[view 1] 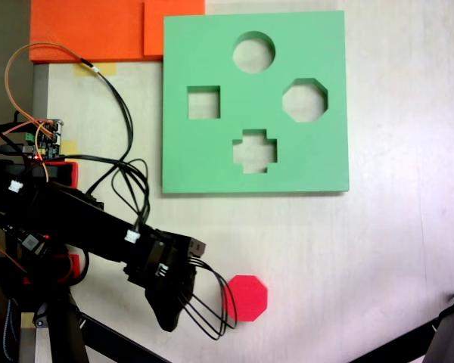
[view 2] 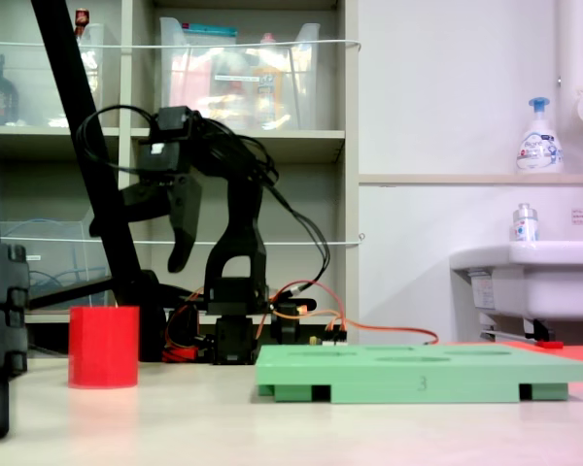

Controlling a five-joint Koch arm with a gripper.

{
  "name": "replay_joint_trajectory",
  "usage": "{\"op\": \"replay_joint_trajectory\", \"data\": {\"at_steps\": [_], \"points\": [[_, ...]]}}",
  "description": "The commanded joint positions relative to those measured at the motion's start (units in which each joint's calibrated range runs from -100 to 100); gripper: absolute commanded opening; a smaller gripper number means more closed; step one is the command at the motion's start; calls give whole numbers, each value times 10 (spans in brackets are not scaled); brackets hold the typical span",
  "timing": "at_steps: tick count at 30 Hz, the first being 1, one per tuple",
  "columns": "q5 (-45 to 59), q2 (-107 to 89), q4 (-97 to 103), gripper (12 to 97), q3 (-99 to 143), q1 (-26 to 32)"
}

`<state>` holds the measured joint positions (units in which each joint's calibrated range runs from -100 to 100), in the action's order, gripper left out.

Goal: Put the octagonal pillar block into the corresponding hole

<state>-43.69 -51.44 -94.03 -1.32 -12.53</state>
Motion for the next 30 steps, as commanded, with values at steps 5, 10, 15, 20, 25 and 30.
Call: {"op": "replay_joint_trajectory", "data": {"at_steps": [5, 10, 15, 20, 25, 30], "points": [[20, 167, -45, 826, -144, 4], [20, 295, -44, 826, -209, 11], [20, 372, -44, 825, -232, 15], [20, 426, -44, 826, -249, 16], [21, 463, -42, 825, -263, 17], [25, 495, -39, 825, -264, 18]]}}
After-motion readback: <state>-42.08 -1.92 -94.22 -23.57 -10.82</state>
